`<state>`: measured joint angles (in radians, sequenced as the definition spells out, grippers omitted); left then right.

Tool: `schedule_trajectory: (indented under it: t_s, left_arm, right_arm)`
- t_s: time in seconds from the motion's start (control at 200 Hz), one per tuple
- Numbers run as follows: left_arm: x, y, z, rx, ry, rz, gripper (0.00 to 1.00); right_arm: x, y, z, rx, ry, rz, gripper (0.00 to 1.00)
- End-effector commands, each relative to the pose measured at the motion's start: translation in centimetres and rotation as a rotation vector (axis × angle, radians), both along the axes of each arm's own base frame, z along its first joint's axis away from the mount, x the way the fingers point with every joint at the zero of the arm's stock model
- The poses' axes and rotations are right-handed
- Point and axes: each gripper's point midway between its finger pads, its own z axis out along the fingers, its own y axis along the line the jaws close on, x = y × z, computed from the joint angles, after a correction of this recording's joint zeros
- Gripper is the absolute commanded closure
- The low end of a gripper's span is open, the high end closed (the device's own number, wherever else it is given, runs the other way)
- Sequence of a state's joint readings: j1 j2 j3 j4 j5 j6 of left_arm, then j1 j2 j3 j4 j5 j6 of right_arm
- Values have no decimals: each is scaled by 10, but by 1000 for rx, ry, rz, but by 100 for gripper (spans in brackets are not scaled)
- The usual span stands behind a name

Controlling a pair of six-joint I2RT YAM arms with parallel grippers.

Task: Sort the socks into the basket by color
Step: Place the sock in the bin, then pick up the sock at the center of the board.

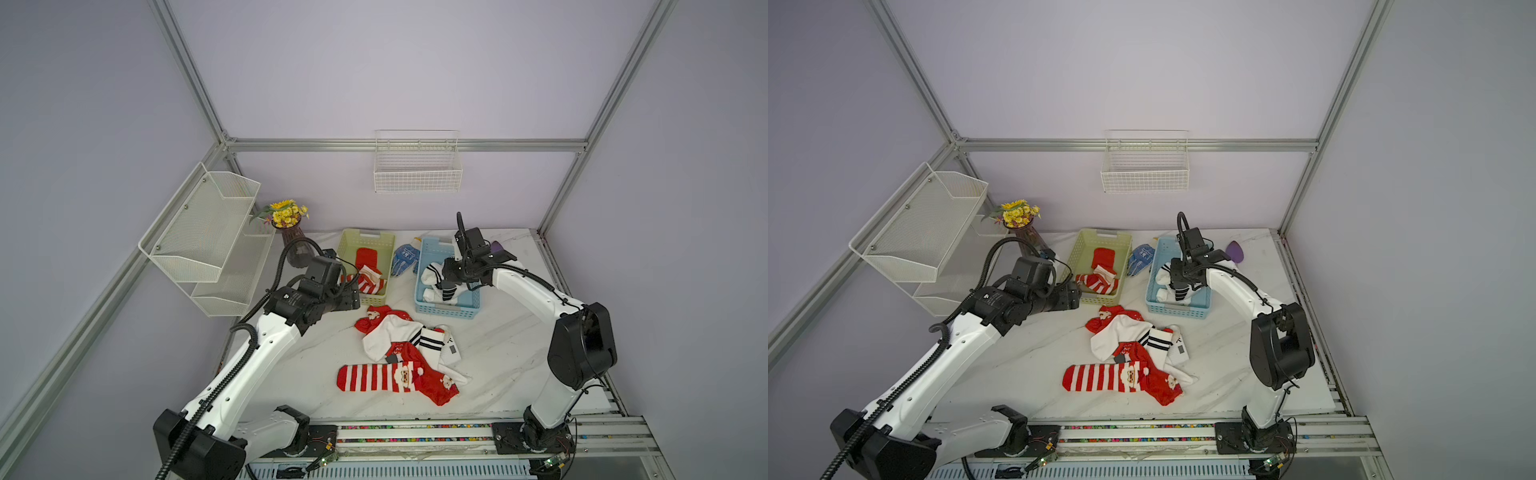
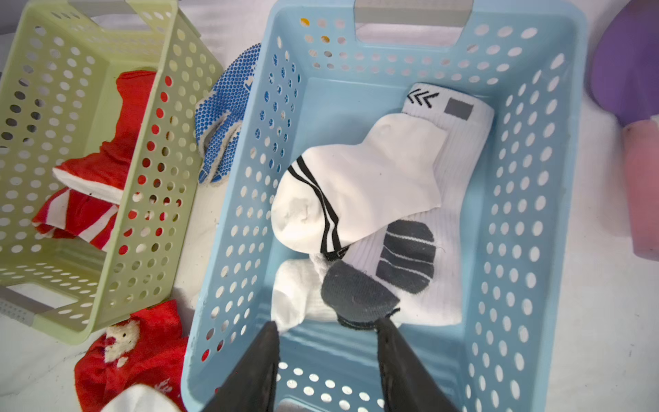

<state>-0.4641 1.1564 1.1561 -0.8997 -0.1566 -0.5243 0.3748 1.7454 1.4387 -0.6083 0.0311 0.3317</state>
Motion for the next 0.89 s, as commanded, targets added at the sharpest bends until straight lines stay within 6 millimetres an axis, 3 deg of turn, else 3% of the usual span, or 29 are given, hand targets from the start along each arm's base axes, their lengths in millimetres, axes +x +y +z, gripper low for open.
schedule_trajectory:
  t_s: [0.0, 0.365, 0.635, 0.89]
  left_arm:
    - [-36, 6, -33, 19, 119, 108, 18]
    - [-99, 1, -89, 51, 283, 198, 18]
    - [-125, 1, -130, 63, 376, 243, 18]
    - [-137, 1, -164, 14, 411, 252, 20]
  right_arm:
    - [1, 1, 14, 33, -43, 3, 52]
    - [-9, 0, 8, 43, -33, 10, 52]
    - [-10, 1, 8, 50, -34, 12, 52]
    - [-12, 2, 5, 56, -28, 18, 52]
